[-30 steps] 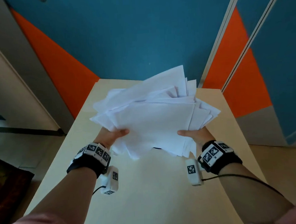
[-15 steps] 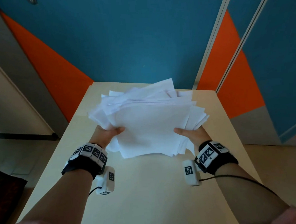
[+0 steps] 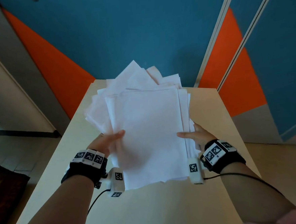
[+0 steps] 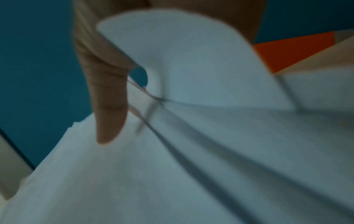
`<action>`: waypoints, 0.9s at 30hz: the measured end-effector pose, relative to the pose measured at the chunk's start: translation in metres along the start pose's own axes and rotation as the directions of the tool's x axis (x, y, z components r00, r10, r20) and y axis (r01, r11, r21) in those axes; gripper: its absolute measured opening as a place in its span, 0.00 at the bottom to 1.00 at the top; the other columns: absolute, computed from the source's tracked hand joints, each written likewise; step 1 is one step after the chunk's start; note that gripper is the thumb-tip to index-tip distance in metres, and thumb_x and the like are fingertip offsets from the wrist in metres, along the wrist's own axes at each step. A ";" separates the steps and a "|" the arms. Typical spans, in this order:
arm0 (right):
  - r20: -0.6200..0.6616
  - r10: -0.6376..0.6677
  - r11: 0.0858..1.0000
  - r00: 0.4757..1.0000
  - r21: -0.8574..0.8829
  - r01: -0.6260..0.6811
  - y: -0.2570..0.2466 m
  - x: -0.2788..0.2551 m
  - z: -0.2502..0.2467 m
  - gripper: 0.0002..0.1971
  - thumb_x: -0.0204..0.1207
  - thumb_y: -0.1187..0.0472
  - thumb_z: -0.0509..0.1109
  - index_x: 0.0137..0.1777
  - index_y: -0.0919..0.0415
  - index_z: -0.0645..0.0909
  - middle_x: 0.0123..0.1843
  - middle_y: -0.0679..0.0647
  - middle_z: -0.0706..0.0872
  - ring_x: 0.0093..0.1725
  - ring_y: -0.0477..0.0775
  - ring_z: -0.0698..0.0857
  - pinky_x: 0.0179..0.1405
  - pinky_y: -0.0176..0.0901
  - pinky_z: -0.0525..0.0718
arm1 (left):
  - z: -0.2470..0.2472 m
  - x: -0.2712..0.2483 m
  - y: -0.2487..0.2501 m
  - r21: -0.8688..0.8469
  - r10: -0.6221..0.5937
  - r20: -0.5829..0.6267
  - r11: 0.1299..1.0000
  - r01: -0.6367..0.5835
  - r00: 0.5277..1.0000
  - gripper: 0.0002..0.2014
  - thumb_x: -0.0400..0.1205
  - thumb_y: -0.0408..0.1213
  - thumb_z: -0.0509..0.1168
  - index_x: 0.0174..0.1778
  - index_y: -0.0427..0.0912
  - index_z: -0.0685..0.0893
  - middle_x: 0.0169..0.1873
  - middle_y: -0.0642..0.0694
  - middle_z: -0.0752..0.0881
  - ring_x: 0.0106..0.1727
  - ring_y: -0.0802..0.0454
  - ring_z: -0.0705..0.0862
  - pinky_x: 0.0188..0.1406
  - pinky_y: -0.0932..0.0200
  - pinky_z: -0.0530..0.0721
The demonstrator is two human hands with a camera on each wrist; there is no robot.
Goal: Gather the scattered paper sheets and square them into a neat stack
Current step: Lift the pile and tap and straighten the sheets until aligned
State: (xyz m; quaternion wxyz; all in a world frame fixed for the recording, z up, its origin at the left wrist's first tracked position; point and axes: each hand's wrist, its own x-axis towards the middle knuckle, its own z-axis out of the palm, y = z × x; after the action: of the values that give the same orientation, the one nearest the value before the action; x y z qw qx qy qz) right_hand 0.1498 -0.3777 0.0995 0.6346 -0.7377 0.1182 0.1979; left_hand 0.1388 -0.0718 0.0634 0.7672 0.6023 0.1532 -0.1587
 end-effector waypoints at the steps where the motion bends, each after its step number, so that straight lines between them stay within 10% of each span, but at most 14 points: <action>1: 0.013 0.021 1.000 1.000 -0.008 -0.021 0.004 0.004 0.001 0.38 0.62 0.59 0.82 0.72 0.55 0.68 0.71 0.49 0.75 0.74 0.53 0.72 0.68 0.46 0.73 | 0.002 -0.001 -0.003 -0.004 -0.013 0.050 1.000 0.014 0.999 0.24 0.60 0.39 0.81 0.51 0.36 0.88 0.46 0.38 0.91 0.44 0.44 0.91 0.45 0.51 0.89; 4: 0.007 0.061 0.996 0.998 -0.070 -0.060 0.019 0.014 0.007 0.24 0.68 0.68 0.77 0.64 0.66 0.77 0.64 0.61 0.84 0.63 0.58 0.82 0.70 0.50 0.75 | 0.007 -0.001 -0.015 0.003 -0.078 0.075 0.997 0.078 0.994 0.36 0.44 0.43 0.87 0.49 0.37 0.89 0.44 0.39 0.92 0.44 0.43 0.92 0.42 0.52 0.89; 8: 0.057 0.121 0.965 0.991 -0.241 -0.104 0.045 0.024 0.007 0.22 0.70 0.66 0.76 0.65 0.64 0.77 0.59 0.58 0.86 0.33 0.40 0.88 0.34 0.29 0.84 | -0.002 0.013 -0.041 0.084 -0.155 -0.135 0.982 0.167 0.979 0.32 0.57 0.39 0.82 0.56 0.31 0.85 0.43 0.34 0.90 0.46 0.37 0.90 0.58 0.39 0.84; 13: -0.082 0.260 0.801 0.962 -0.538 -0.263 0.078 0.034 0.005 0.38 0.71 0.57 0.76 0.78 0.65 0.64 0.78 0.59 0.69 0.76 0.60 0.71 0.74 0.46 0.69 | -0.019 0.018 -0.079 0.217 -0.247 -0.231 0.930 0.297 0.941 0.20 0.71 0.37 0.75 0.56 0.32 0.83 0.44 0.34 0.90 0.47 0.38 0.89 0.58 0.43 0.84; 16: -0.228 0.138 0.702 0.964 -0.664 -0.258 0.089 0.035 0.020 0.28 0.74 0.51 0.69 0.72 0.64 0.73 0.72 0.65 0.76 0.68 0.64 0.78 0.66 0.49 0.78 | -0.018 0.020 -0.091 0.164 -0.192 -0.260 0.957 0.239 0.946 0.25 0.73 0.28 0.72 0.66 0.28 0.78 0.55 0.29 0.86 0.56 0.32 0.85 0.64 0.38 0.80; 21: -0.248 0.096 0.692 0.964 -0.680 -0.244 0.098 0.034 0.048 0.32 0.76 0.46 0.65 0.74 0.64 0.65 0.71 0.63 0.68 0.72 0.66 0.70 0.70 0.55 0.72 | -0.002 0.020 -0.085 0.129 -0.109 -0.264 0.981 0.147 0.958 0.23 0.70 0.20 0.72 0.61 0.26 0.78 0.39 0.38 0.84 0.46 0.34 0.86 0.33 0.54 0.87; 27: -0.259 0.053 0.613 0.964 -0.754 -0.236 0.094 0.044 0.025 0.23 0.77 0.47 0.61 0.69 0.57 0.72 0.68 0.63 0.70 0.69 0.66 0.69 0.66 0.57 0.71 | -0.013 0.022 -0.093 0.039 -0.099 -0.318 0.992 0.118 0.943 0.27 0.71 0.23 0.73 0.65 0.37 0.73 0.52 0.33 0.84 0.52 0.35 0.85 0.47 0.44 0.87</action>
State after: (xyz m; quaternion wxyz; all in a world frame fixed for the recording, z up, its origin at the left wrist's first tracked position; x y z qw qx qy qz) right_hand 0.1456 -0.3649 -0.0062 0.2186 -0.9435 0.1468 0.2011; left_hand 0.1184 -0.0813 -0.0301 0.7054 0.6323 0.3020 -0.1069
